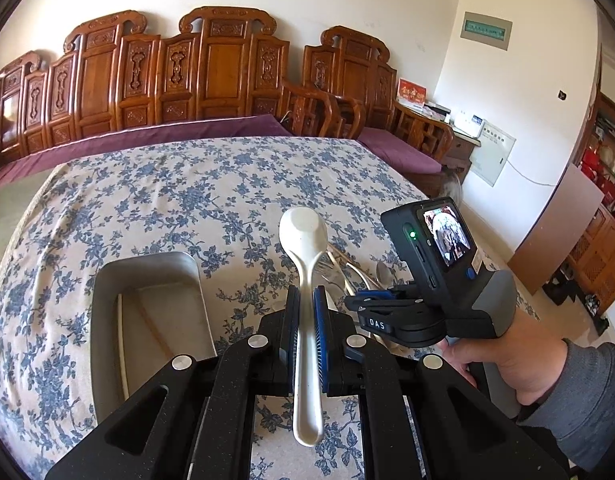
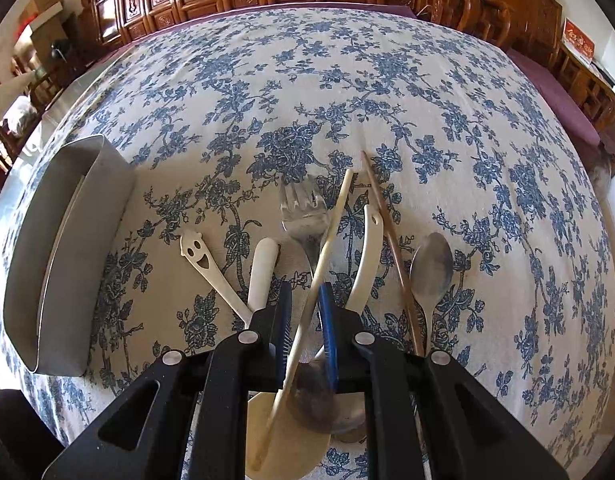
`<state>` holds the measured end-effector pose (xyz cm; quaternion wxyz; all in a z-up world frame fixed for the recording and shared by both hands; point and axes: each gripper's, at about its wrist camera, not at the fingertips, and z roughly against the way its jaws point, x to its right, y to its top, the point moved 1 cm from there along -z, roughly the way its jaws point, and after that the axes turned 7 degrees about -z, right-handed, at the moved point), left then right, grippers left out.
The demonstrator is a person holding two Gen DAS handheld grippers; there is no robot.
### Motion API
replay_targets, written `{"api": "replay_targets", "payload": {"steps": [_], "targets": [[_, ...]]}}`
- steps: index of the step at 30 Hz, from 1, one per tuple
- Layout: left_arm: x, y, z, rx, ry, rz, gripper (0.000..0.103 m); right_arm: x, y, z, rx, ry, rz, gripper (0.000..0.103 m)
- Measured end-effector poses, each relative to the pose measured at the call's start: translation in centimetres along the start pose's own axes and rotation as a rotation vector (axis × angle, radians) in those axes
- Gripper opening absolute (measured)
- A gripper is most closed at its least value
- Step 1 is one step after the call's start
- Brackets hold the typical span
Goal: Organize utensils
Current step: 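Grasp a wooden chopstick with the right gripper while the left gripper holds the spoon, then lower the white spoon into the tray and open the left gripper while the right carries the chopstick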
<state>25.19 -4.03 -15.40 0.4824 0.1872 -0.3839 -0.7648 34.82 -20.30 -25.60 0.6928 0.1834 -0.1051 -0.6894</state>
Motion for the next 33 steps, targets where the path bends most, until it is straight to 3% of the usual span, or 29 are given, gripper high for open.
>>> {"api": "replay_targets", "payload": {"steps": [19, 33], "targets": [[-2.1, -0.6, 1.7, -0.01, 0.064, -0.005, 0.007, 1.3, -0.4, 6.9, 0.159, 0.009, 0.021, 0.006], [-8.4, -2.6, 0.8, -0.087, 0.174, 0.089, 0.007, -3.1, -0.9, 11.0, 0.248, 0.114, 0.119, 0.006]]}}
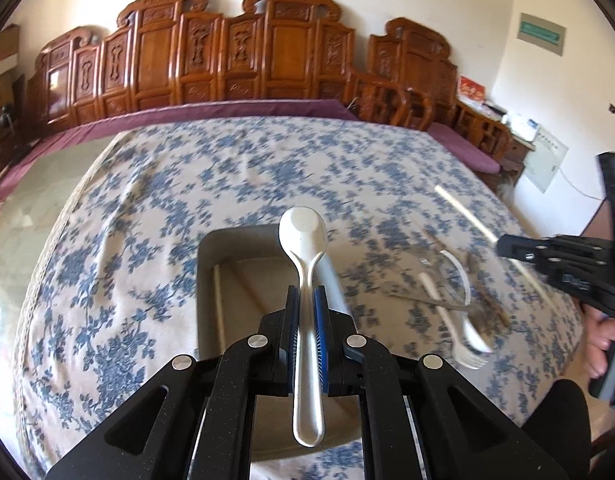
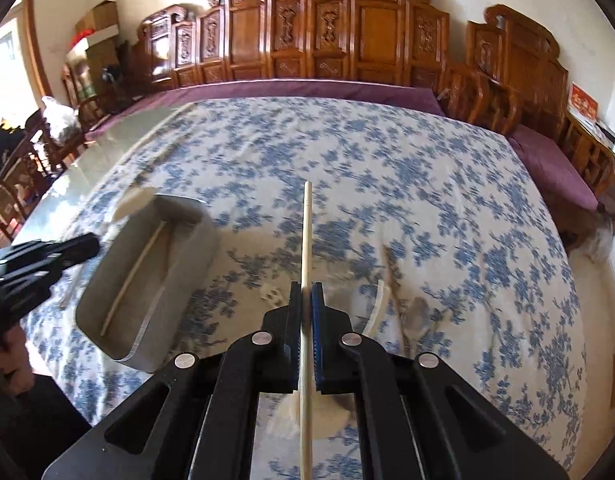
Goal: Organize utensils
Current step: 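Lower the white spoon into the tray and open the left gripper while the right carries the chopstick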
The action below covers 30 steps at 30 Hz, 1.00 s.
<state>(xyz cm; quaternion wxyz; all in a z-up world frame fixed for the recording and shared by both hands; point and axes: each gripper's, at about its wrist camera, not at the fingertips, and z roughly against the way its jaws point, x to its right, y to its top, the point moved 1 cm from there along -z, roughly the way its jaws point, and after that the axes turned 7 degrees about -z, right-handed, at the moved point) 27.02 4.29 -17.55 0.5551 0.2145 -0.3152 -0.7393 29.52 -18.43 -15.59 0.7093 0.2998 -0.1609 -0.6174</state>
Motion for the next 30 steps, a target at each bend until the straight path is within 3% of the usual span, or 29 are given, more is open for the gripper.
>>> {"api": "replay_targets", "payload": {"steps": [15, 24, 30], "targets": [[-1.4, -1.9, -6.3, -0.184, 0.055, 0.046, 0.007, -5.0, -0.5, 0.7, 0.019, 0.133, 0.075, 0.006], [-1.5, -1.5, -8.2, -0.22, 0.073, 0.053, 0.007, -4.7, -0.9, -0.2, -0.005, 0.136, 0.074, 0.006], [-1.9, -1.2, -7.3, -0.2, 0.084, 0.058, 0.008, -5.1, -0.8, -0.9, -0.017, 0.14, 0.076, 0.006]]}}
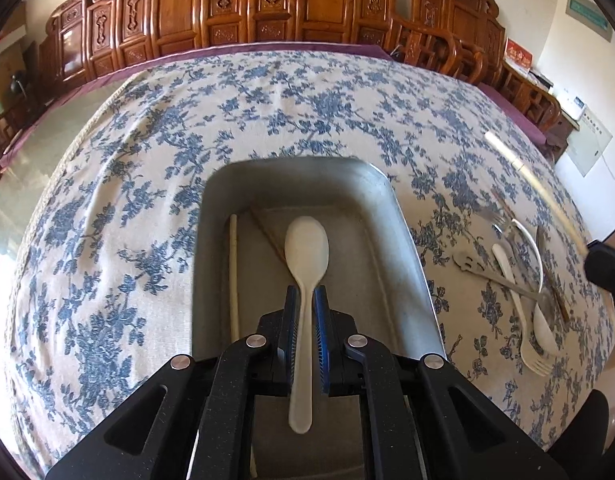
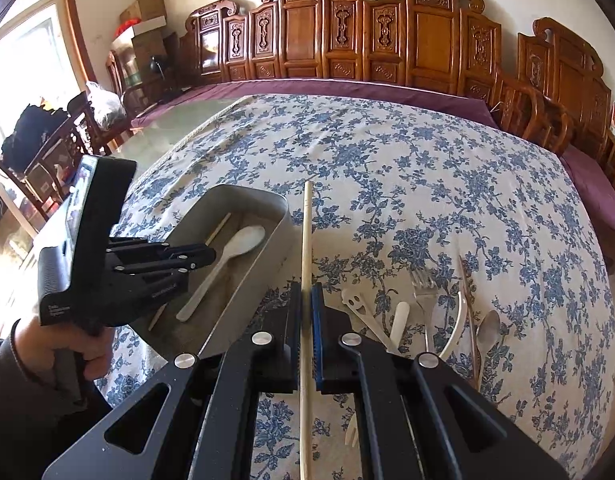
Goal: Organize utensils
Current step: 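Lower the white spoon into the tray and open the left gripper while the right carries the chopstick, then lower the chopstick into the tray and open the right gripper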
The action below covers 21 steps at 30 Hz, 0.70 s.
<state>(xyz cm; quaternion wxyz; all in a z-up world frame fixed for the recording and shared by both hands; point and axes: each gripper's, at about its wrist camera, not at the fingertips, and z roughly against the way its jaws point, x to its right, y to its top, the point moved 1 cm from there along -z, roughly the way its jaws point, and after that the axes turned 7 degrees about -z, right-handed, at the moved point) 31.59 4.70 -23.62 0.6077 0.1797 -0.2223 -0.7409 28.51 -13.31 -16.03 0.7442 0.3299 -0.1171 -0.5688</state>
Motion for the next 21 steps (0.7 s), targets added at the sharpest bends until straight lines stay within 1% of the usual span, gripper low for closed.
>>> {"api": "replay_targets", "payload": {"steps": [6, 12, 18, 21], "targets": [[-0.7, 0.1, 2.6, 0.048, 0.012, -0.006, 0.008, -1.4, 0.2, -1.0, -0.012, 0.023, 0.003, 0.006], [-2.1, 0.4, 5.3, 0.104, 0.01, 0.0, 0.008, -3.7, 0.5, -2.4, -0.032, 0.069, 0.006, 0.006], [-4.1, 0.4, 7.0, 0.136, 0.017, 0.02, 0.008, -5.9, 1.1, -4.5, -0.06, 0.111, 0.0, 0.006], [-4.9, 0.3, 7.2, 0.139, 0.023, 0.031, 0.008, -6.4, 1.3, -5.7, -0.079, 0.126, -0.015, 0.006]]}}
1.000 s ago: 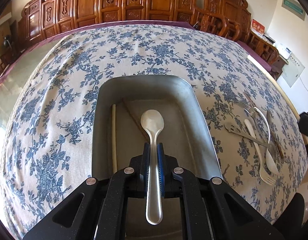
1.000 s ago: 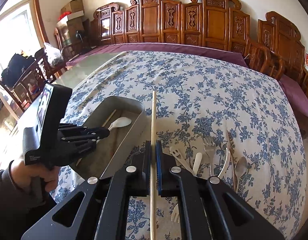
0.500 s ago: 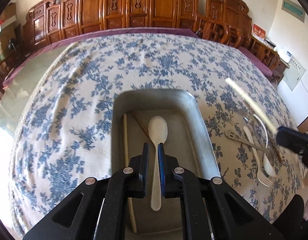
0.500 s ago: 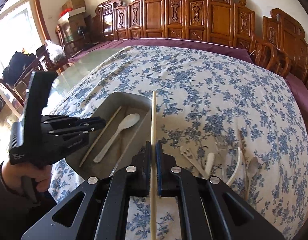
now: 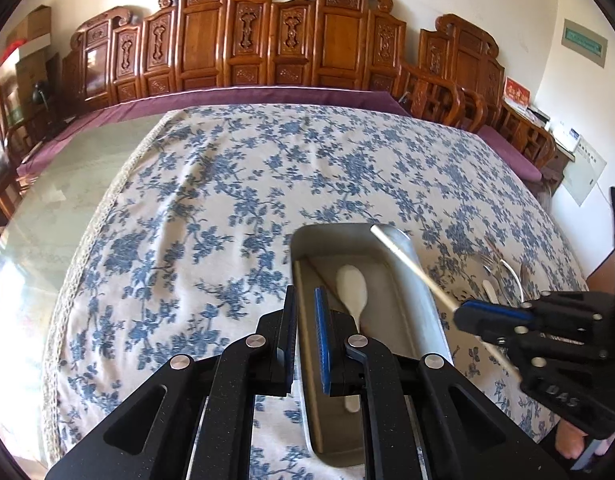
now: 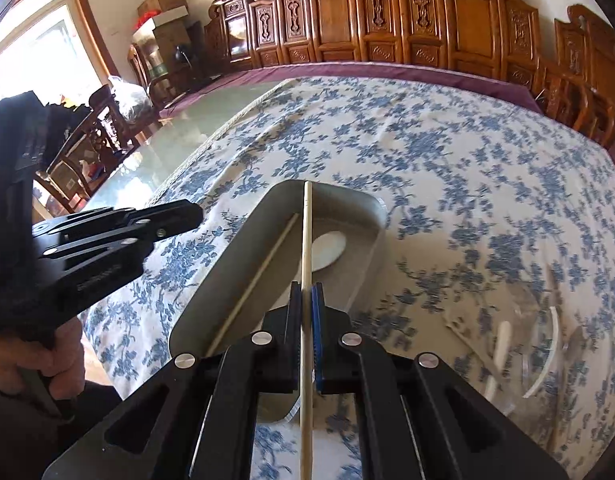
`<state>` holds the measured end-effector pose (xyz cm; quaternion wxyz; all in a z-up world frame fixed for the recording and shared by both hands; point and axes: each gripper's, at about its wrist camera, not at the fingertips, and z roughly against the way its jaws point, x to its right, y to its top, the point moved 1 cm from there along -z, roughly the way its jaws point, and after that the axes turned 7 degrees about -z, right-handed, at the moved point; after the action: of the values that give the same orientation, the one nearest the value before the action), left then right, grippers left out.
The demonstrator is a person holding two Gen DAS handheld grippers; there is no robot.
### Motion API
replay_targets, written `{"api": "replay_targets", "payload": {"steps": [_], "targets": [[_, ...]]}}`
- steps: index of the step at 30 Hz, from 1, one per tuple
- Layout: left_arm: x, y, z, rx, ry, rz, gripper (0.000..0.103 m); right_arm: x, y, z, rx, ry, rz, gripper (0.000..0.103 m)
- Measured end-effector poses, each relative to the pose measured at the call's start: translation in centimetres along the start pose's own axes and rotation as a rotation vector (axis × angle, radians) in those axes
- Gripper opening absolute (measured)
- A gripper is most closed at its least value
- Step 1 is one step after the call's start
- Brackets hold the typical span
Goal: Organize utensils
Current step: 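Lower the chopstick into the tray and open the right gripper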
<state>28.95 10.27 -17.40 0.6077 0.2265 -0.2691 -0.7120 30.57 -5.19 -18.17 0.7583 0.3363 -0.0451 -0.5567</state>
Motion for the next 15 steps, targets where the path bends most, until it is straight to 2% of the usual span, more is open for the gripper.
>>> {"api": "replay_targets", "payload": {"steps": [7, 15], "targets": [[-1.6, -0.3, 0.4, 0.006, 0.018, 0.023, 0.008, -1.0, 0.8, -3.8, -0.049, 0.035, -0.05, 0.006], [-2.4, -0.3, 0.7, 0.013, 0.022, 0.048, 0.008, -1.5, 0.8, -6.4, -0.08, 0.025, -0.071, 0.006]]}}
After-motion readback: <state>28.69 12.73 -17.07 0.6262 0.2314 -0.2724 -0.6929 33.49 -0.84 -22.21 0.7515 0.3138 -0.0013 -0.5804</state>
